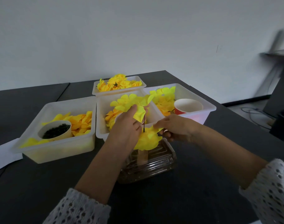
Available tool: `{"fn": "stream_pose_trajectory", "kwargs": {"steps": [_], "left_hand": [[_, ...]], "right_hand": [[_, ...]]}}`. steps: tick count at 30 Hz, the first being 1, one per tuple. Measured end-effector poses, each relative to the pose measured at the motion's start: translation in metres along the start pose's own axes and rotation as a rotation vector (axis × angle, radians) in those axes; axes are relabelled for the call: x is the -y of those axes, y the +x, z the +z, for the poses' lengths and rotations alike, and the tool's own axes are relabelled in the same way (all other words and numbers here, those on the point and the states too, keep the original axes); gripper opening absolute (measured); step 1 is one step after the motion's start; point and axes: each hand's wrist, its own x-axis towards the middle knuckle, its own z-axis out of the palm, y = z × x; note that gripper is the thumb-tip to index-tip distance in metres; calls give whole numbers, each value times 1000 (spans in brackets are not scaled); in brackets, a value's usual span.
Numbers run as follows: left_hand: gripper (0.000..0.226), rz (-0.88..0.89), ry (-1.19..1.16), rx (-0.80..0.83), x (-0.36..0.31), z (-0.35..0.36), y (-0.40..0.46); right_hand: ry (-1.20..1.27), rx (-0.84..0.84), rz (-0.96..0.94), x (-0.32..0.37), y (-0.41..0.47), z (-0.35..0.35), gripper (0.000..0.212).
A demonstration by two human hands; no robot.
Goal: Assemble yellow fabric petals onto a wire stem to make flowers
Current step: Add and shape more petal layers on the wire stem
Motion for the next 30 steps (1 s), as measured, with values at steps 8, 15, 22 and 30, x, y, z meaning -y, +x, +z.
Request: {"fn": "stream_pose_trajectory", "kwargs": {"steps": [8,15,22,30], "left_hand": [[17,164,326,-105,12,6,-5],[57,211,390,-73,20,9,-11],[32,231,357,-73,14,10,-16],[24,260,352,-43,10,11,-17]], "right_hand": [[276,155,110,-7,0,4,16],[308,165,101,-8,0,2,20],[157,63,40,-7,0,1,48],[70,26,-2,-4,0,-1,41]]}}
